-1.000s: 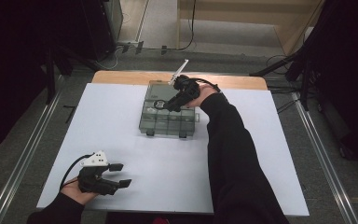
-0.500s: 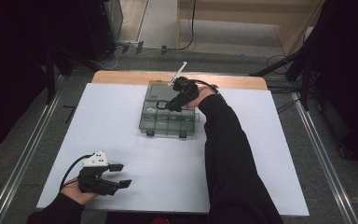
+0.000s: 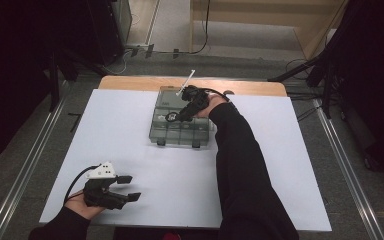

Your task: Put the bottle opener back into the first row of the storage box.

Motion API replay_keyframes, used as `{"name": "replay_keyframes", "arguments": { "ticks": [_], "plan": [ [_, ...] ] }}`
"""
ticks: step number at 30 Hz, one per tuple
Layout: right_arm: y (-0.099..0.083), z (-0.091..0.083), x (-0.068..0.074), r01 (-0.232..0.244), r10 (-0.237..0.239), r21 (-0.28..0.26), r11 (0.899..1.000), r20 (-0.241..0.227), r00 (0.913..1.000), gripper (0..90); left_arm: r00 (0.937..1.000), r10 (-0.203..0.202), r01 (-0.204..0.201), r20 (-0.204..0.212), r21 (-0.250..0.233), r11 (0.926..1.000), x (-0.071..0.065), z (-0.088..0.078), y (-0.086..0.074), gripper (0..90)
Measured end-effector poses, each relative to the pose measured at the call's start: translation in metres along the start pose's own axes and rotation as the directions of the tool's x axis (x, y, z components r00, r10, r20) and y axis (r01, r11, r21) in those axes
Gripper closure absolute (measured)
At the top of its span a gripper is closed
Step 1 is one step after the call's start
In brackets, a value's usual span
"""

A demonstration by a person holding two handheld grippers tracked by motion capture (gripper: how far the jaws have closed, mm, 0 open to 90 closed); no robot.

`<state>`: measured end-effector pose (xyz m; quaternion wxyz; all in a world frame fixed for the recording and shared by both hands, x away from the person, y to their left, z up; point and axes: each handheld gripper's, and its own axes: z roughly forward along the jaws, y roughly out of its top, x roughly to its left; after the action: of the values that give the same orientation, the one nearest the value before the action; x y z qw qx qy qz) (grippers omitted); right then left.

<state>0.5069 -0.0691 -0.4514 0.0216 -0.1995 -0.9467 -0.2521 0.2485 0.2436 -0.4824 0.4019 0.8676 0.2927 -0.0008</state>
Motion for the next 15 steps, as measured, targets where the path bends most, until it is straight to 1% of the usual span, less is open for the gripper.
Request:
{"name": "replay_keyframes", "arguments": {
  "ticks": [5, 10, 11, 12, 13, 14, 15],
  "plan": [
    [-0.0003, 0.0013, -0.0010, 0.001, -0.001, 0.004, 1.000, 0.009, 1.0000, 65.7, 1.0000, 0.000, 0.000, 0.001, -0.001, 1.0000, -0.0003, -0.0003, -0.0001, 28.7],
    [-0.0006, 0.0038, -0.0021, -0.007, 0.007, 0.023, 1.000, 0.015, 0.9999, 63.8, 1.0000, -0.001, 0.001, 0.000, -0.001, 1.0000, -0.0002, -0.0003, -0.0002, 28.7],
    [-0.0005, 0.0034, -0.0024, -0.018, 0.017, 0.025, 1.000, 0.013, 0.9998, 62.0, 1.0000, -0.001, 0.001, 0.000, -0.001, 1.0000, -0.0001, -0.0002, -0.0002, 28.7],
    [-0.0007, 0.0007, -0.0021, -0.033, 0.033, 0.008, 0.999, 0.006, 0.9994, 53.0, 1.0000, -0.001, 0.001, 0.000, 0.001, 1.0000, 0.0000, -0.0001, -0.0002, 28.7],
    [-0.0007, 0.0007, -0.0021, -0.033, 0.033, 0.008, 0.999, 0.006, 0.9994, 53.0, 1.0000, -0.001, 0.001, 0.000, 0.001, 1.0000, 0.0000, -0.0001, -0.0002, 28.7],
    [-0.0004, -0.0018, -0.0012, -0.057, 0.057, 0.001, 0.998, -0.007, 0.9983, 48.7, 1.0000, -0.002, 0.002, -0.002, 0.003, 1.0000, 0.0001, 0.0001, -0.0002, 28.7],
    [-0.0004, -0.0031, -0.0004, -0.058, 0.058, -0.007, 0.998, -0.008, 0.9983, 45.5, 1.0000, -0.003, 0.003, 0.000, 0.002, 1.0000, 0.0001, 0.0001, -0.0002, 28.7]
  ]
}}
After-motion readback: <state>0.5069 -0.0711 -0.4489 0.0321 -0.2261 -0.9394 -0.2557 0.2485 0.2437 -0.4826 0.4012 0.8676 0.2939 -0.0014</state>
